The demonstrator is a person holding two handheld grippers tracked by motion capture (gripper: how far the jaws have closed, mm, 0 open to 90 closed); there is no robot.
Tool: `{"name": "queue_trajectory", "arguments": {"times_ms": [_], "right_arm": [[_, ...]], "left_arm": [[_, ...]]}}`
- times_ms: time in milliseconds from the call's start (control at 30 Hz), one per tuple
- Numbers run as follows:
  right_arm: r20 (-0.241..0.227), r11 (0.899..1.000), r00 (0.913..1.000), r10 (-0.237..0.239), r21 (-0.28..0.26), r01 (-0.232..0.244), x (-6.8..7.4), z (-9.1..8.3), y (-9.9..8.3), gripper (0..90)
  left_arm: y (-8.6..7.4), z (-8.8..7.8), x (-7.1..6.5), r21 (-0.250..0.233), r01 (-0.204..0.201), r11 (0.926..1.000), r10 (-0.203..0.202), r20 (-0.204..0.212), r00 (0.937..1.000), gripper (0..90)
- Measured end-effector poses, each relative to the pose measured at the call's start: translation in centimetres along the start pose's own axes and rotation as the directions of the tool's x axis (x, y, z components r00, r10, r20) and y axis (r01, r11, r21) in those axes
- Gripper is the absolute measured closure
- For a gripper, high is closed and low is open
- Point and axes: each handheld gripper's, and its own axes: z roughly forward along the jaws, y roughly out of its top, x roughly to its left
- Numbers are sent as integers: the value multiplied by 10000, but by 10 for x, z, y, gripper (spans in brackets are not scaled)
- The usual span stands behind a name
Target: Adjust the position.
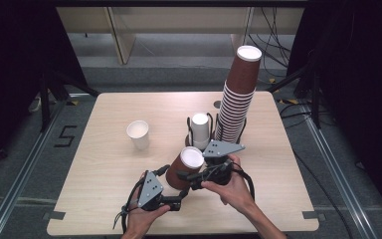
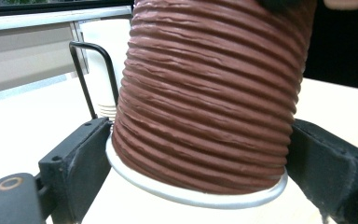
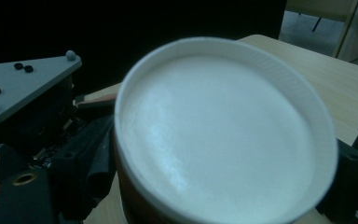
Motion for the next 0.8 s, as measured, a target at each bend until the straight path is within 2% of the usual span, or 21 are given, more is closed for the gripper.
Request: {"name": "queue_trajectory", "arguments": {"times_ms": [33,133,200,333,367,433,500,533,600,633,733,767,800], "right_arm": [[123,9999,9998,128,-44,-127,-1,-6,3,156],[61,9999,9999,113,-57,-113,-3,-9,4,157],[231,9999,9996,154,22,-154,-4,-14,5,161],[121,9993,9995,299,210,-302,-9,-16,4,163],[-134,9990,9990,430,138,-428,-11,-14,2,195],[-78,9987,9989,461,222,-459,-11,-14,2,198],[-249,9979,9977,623,197,-618,-13,-14,2,219],[-186,9951,9950,983,107,-981,-12,-16,2,229],[-346,9966,9960,826,39,-825,-14,-16,2,233],[-426,9958,9949,911,-55,-914,-13,-16,3,239],[-341,9957,9953,912,-156,-917,-12,-18,4,242],[-592,9904,9890,1354,-215,-1369,-10,-19,4,243],[-592,9904,9890,1354,-215,-1369,-10,-19,4,243]], "left_arm": [[0,0,0,74,-33,10000,33,12,10000,105],[0,0,1,233,-226,9995,226,15,9997,106],[0,0,1,183,-323,9993,323,14,9995,106],[0,-1,1,323,-450,9985,448,69,9990,107],[-1,0,1,207,-437,9988,435,109,9990,107],[-1,-1,1,336,-505,9982,502,91,9987,106],[-1,-1,2,278,-473,9985,469,148,9988,103],[-1,-1,3,123,-386,9992,384,174,9991,82],[-1,-1,3,24,-277,9996,276,190,9994,71],[-2,0,3,-64,-208,9998,209,209,9996,60],[-4,0,2,-309,-250,9992,255,179,9995,45],[-4,0,2,-346,-252,9991,258,180,9995,22],[-4,0,2,-384,-343,9987,350,169,9992,22]]}}
